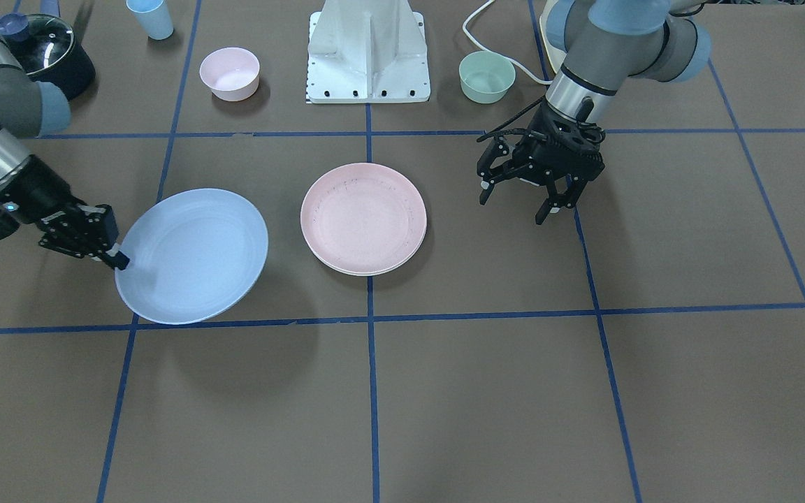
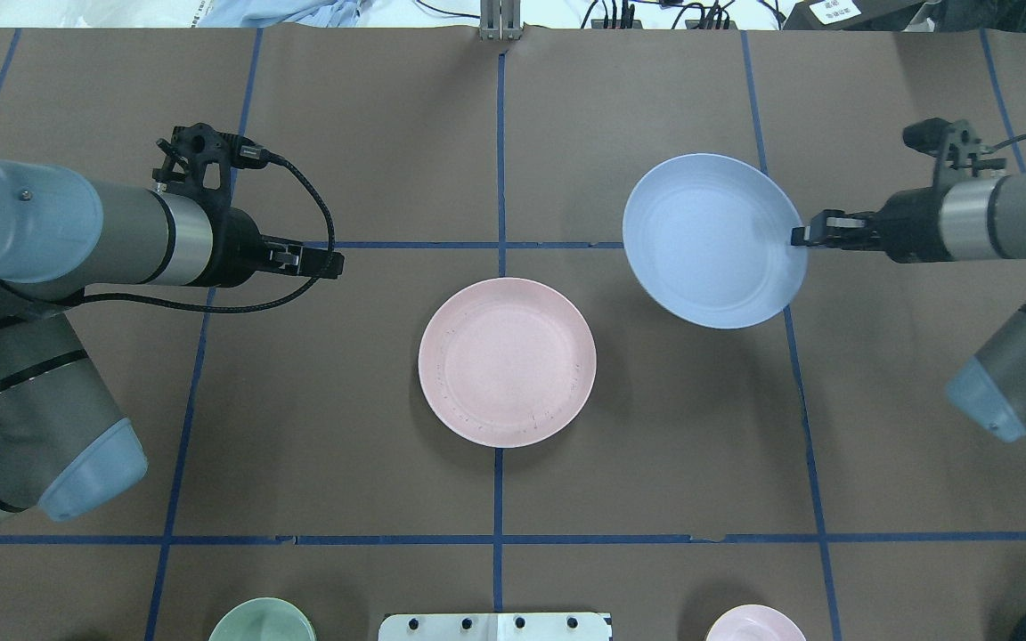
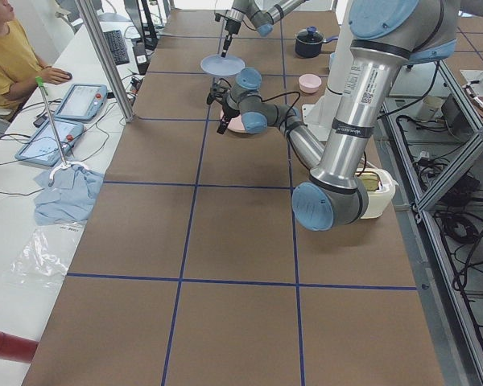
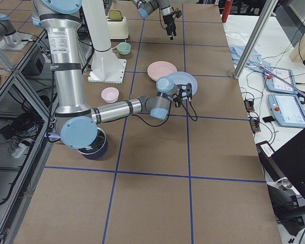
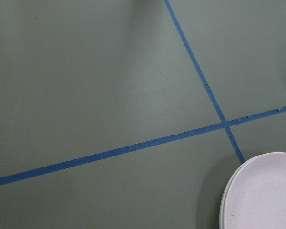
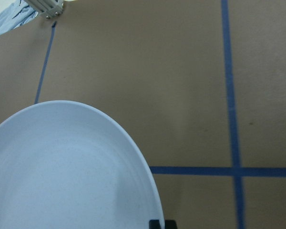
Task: Stack three plates with pink and blue
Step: 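Lift the light blue plate and carry it toward the pink plate, then lower the light blue plate onto the pink plate and open the right gripper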
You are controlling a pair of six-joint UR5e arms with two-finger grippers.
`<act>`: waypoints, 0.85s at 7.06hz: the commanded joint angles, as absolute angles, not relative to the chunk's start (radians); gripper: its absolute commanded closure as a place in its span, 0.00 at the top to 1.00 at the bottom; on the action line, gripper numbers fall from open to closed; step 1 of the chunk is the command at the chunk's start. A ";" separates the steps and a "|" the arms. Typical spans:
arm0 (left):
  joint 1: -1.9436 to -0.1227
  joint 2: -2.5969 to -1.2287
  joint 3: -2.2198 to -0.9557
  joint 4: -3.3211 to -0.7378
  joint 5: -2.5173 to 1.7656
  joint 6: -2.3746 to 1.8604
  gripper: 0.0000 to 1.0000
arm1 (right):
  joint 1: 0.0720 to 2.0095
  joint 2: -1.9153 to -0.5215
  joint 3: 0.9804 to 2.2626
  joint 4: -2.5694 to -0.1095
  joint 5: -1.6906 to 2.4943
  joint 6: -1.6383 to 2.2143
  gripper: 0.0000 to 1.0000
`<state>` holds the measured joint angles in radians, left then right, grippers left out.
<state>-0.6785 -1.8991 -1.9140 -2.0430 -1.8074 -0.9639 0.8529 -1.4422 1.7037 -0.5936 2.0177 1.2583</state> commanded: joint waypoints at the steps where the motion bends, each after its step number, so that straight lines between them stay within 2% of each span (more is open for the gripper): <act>1: -0.678 -1.899 -1.910 -2.045 -1.807 -0.963 1.00 | 0.616 -1.372 1.920 -0.954 1.777 1.357 0.00; 4: -0.677 -1.899 -1.907 -2.048 -1.807 -0.965 1.00 | 0.421 -1.243 1.904 -1.141 1.567 1.407 0.00; 5: -0.678 -1.899 -1.907 -2.048 -1.807 -0.965 1.00 | 0.408 -1.218 1.872 -1.141 1.565 1.407 0.19; 6: -0.678 -1.899 -1.907 -2.048 -1.807 -0.965 1.00 | 0.408 -1.197 1.849 -1.141 1.563 1.419 0.47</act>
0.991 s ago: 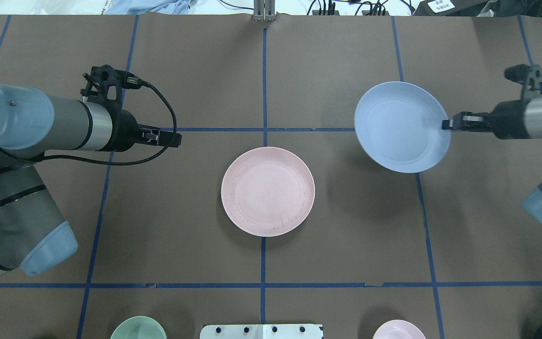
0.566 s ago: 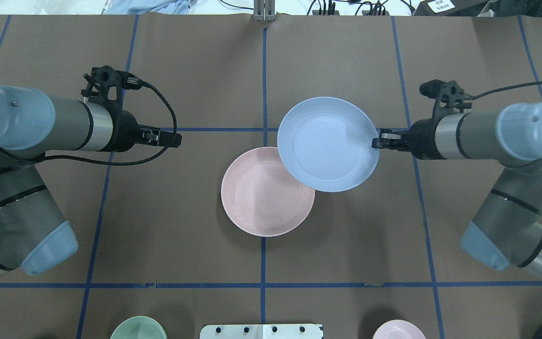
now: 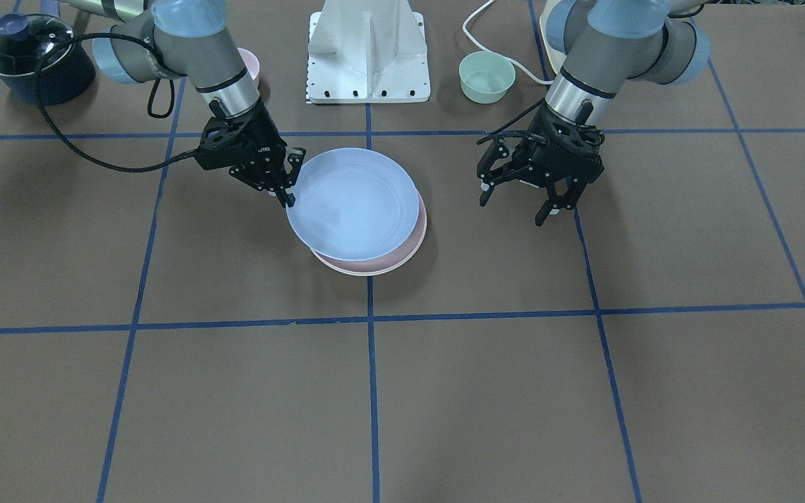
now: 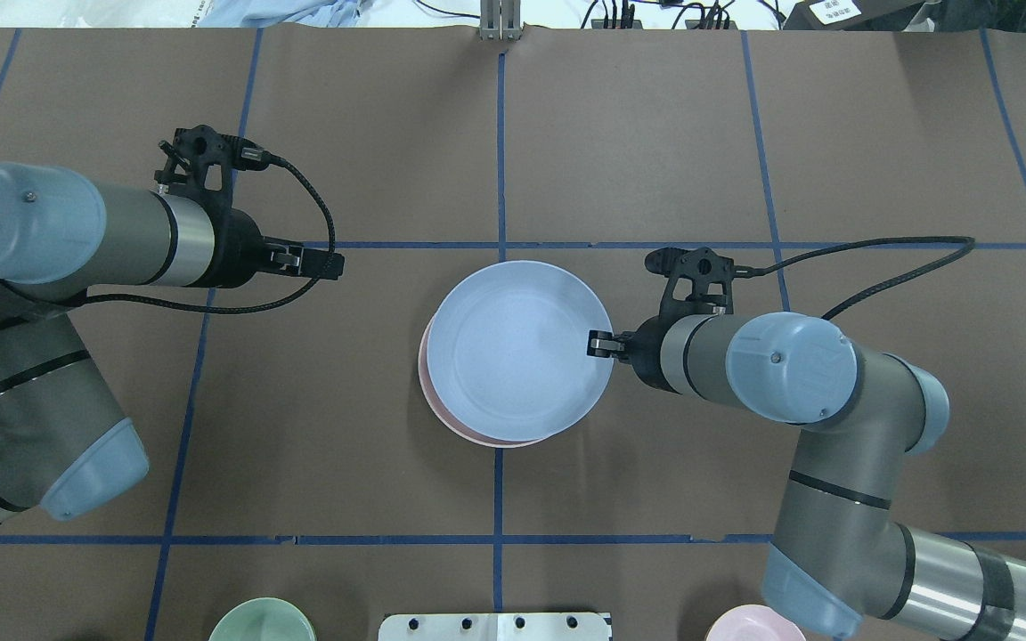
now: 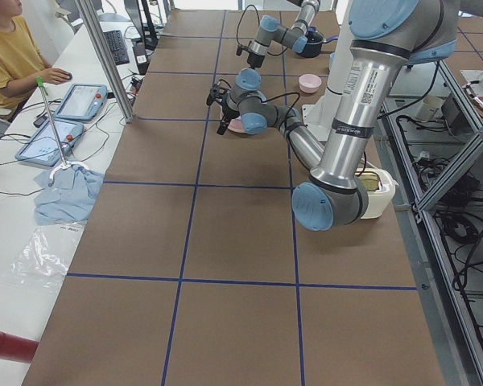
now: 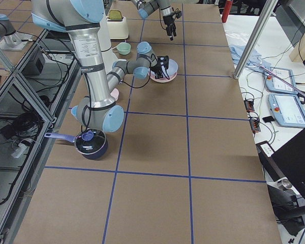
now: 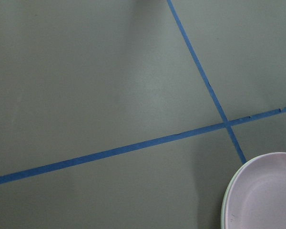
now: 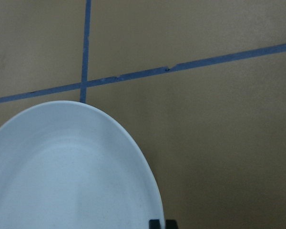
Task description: Stack three plates with pink and blue
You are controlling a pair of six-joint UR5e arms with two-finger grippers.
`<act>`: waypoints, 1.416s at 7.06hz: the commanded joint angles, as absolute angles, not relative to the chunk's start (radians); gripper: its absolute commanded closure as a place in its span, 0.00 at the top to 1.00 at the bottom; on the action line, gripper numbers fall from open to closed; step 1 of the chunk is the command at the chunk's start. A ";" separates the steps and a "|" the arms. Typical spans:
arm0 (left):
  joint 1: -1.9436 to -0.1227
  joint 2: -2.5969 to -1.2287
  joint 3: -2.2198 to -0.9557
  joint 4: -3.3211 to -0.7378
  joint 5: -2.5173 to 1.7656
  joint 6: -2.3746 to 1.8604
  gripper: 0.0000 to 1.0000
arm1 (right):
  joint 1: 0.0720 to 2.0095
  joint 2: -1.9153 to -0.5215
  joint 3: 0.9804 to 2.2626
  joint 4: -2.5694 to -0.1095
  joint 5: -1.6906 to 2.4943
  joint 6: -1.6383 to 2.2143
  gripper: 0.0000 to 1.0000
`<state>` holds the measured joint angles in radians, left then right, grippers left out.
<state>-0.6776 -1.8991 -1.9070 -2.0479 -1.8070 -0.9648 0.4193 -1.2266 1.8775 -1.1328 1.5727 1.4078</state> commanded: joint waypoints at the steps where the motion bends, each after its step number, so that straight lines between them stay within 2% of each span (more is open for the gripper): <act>1: -0.678 -1.901 -1.908 -2.048 -1.807 -0.966 1.00 | 0.407 -1.186 1.838 -1.141 1.546 1.428 0.70; 2: -0.678 -1.899 -1.907 -2.048 -1.807 -0.966 1.00 | 0.408 -1.177 1.830 -1.143 1.537 1.427 0.90; 3: -0.678 -1.899 -1.907 -2.048 -1.807 -0.966 1.00 | 0.428 -1.172 1.832 -1.175 1.519 1.419 0.99; 5: -0.689 -1.882 -1.911 -2.039 -1.805 -0.950 1.00 | 0.587 -1.112 1.847 -1.457 1.662 1.235 1.00; 6: -0.728 -1.853 -1.917 -2.034 -1.810 -0.869 1.00 | 0.695 -1.141 1.858 -1.500 1.762 1.050 1.00; 8: -0.902 -1.720 -1.939 -2.020 -1.908 -0.555 1.00 | 0.922 -1.289 1.853 -1.499 1.937 0.675 1.00; 10: -1.181 -1.609 -1.921 -2.017 -2.091 -0.295 1.00 | 1.201 -1.460 1.856 -1.486 2.215 0.304 1.00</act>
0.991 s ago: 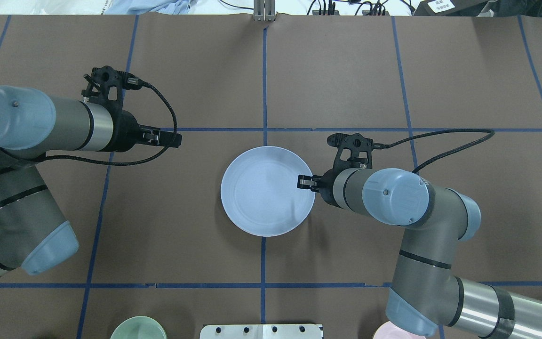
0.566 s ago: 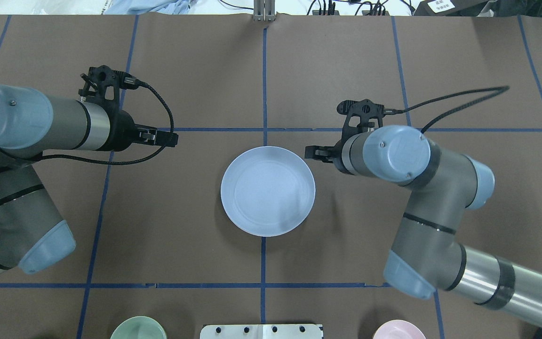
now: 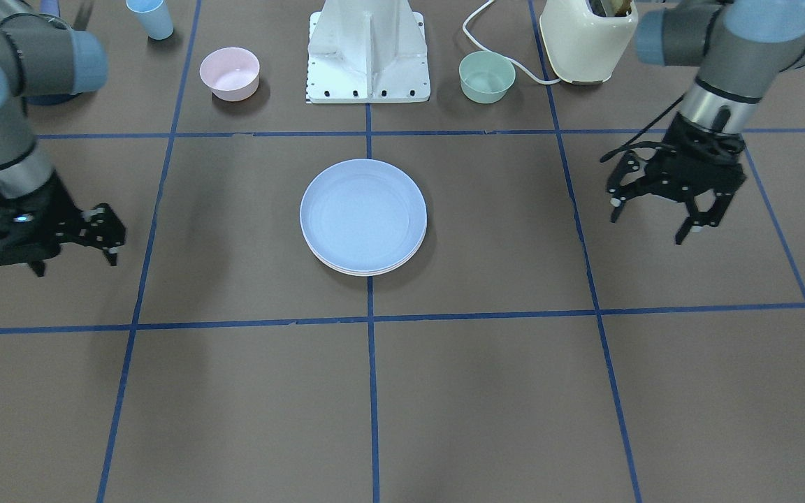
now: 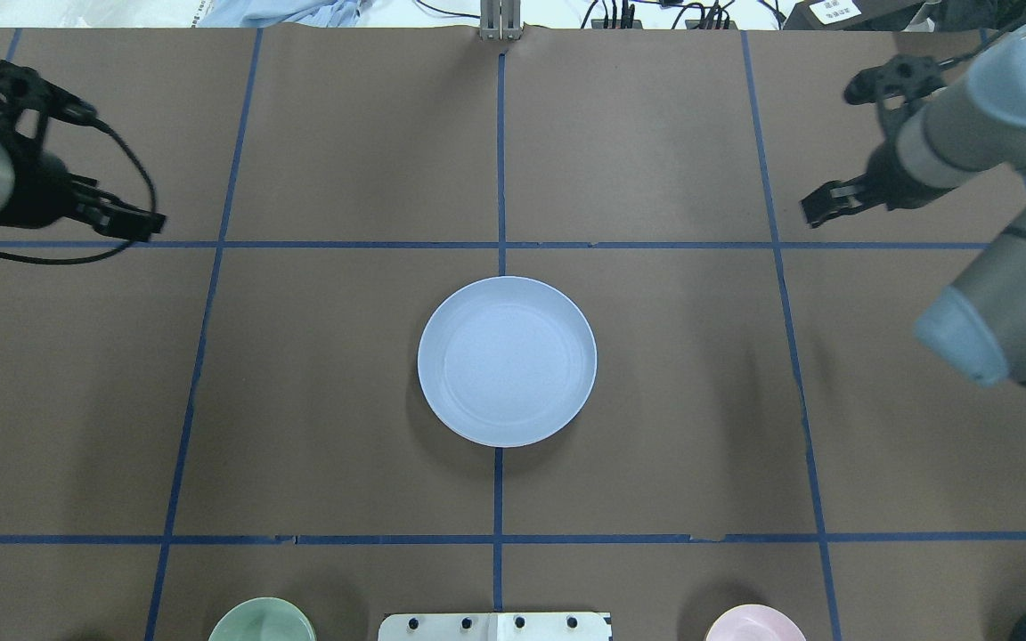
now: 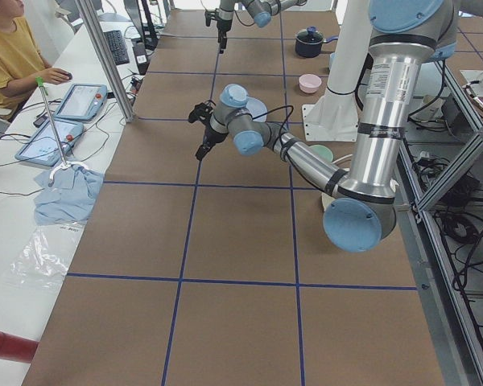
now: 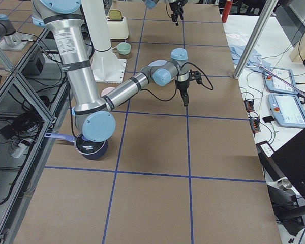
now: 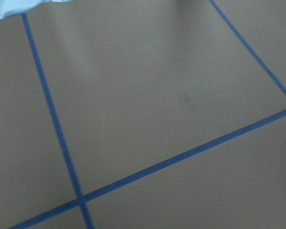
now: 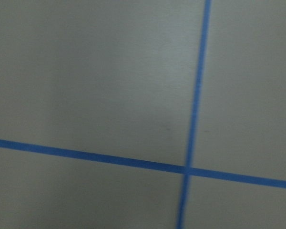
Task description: Stack three plates with pink and blue
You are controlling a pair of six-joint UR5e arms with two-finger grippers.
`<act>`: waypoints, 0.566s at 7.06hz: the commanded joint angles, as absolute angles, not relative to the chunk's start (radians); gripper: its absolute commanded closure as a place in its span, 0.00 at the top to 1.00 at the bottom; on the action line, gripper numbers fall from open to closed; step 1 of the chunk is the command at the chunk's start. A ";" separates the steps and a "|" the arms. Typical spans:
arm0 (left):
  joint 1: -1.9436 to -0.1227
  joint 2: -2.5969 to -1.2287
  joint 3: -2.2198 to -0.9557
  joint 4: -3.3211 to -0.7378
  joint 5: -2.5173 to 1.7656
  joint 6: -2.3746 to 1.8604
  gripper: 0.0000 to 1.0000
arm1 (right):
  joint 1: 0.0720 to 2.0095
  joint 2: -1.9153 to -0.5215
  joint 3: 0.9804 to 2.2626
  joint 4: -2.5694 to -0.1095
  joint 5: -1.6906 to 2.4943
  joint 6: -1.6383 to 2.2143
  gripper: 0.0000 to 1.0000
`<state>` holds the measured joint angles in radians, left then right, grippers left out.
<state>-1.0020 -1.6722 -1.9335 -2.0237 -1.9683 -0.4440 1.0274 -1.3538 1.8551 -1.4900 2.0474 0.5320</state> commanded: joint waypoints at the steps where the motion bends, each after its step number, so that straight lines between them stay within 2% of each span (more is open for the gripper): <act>1: -1.297 -1.579 -1.864 -2.019 -2.262 -0.278 1.00 | 1.324 -1.535 1.844 -1.488 2.317 0.152 1.00; 3: -1.362 -1.462 -1.717 -2.029 -2.296 -0.279 1.00 | 1.451 -1.722 1.830 -1.486 2.349 -0.032 1.00; 4: -1.397 -1.479 -1.653 -2.046 -2.227 -0.285 1.00 | 1.459 -1.750 1.788 -1.486 2.342 -0.029 1.00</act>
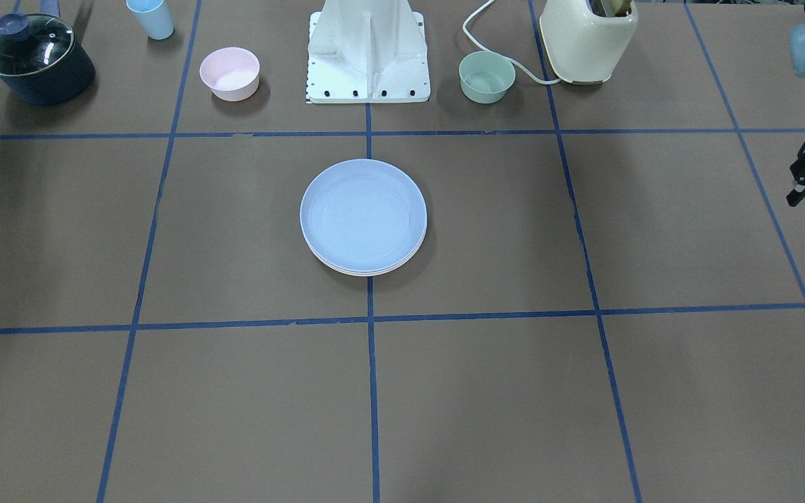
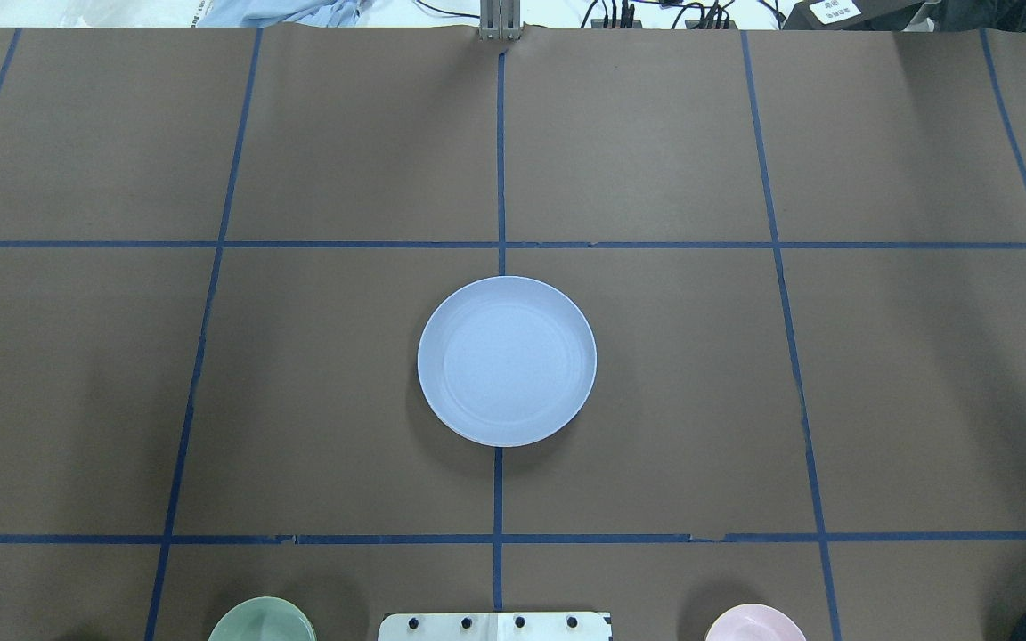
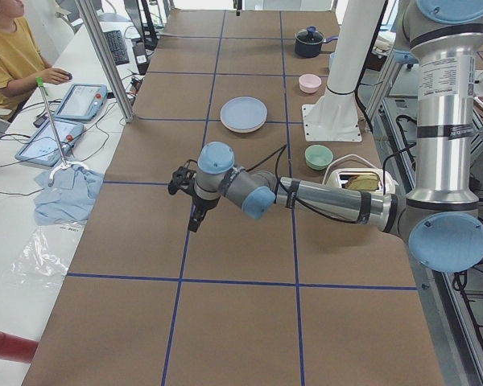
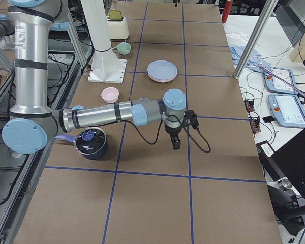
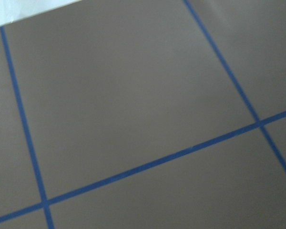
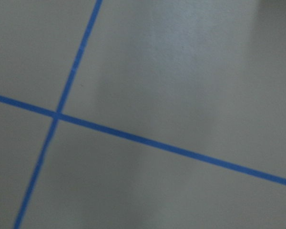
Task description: Stack three plates with pink and blue
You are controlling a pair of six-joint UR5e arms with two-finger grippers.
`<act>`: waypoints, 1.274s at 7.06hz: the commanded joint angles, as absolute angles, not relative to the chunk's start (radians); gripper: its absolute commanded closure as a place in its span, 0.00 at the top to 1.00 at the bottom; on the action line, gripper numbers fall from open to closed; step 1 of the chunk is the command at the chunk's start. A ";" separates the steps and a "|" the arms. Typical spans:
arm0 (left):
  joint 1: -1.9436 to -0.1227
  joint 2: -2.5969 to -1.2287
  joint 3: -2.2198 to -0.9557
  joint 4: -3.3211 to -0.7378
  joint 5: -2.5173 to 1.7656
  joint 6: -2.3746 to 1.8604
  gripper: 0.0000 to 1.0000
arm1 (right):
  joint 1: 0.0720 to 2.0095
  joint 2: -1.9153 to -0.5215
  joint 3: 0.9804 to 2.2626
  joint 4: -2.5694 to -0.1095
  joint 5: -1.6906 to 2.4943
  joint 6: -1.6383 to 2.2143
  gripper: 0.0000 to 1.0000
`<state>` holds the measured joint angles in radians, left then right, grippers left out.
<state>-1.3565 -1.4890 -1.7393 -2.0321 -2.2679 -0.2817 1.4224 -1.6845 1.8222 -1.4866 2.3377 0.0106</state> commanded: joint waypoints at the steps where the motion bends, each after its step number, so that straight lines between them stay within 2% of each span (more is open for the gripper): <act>1: -1.417 -1.488 -1.651 -2.046 -2.195 -0.319 1.00 | 1.459 -1.744 1.696 -1.485 2.345 -0.026 1.00; 2: -1.449 -1.543 -1.585 -1.995 -2.195 -0.310 1.00 | 1.460 -1.738 1.683 -1.485 2.347 -0.025 1.00; 3: -1.530 -1.537 -1.582 -1.974 -2.204 -0.166 1.00 | 1.462 -1.738 1.681 -1.485 2.345 -0.020 1.00; 5: -1.607 -1.532 -1.629 -1.767 -2.204 0.073 1.00 | 1.471 -1.740 1.690 -1.485 2.352 -0.020 1.00; 9: -1.603 -1.496 -1.667 -1.600 -2.288 0.196 1.00 | 1.482 -1.736 1.704 -1.483 2.350 -0.021 1.00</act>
<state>-1.6035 -1.5053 -1.6606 -1.6353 -2.2329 0.1656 1.4811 -1.7381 1.7025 -1.4845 2.3516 -0.0203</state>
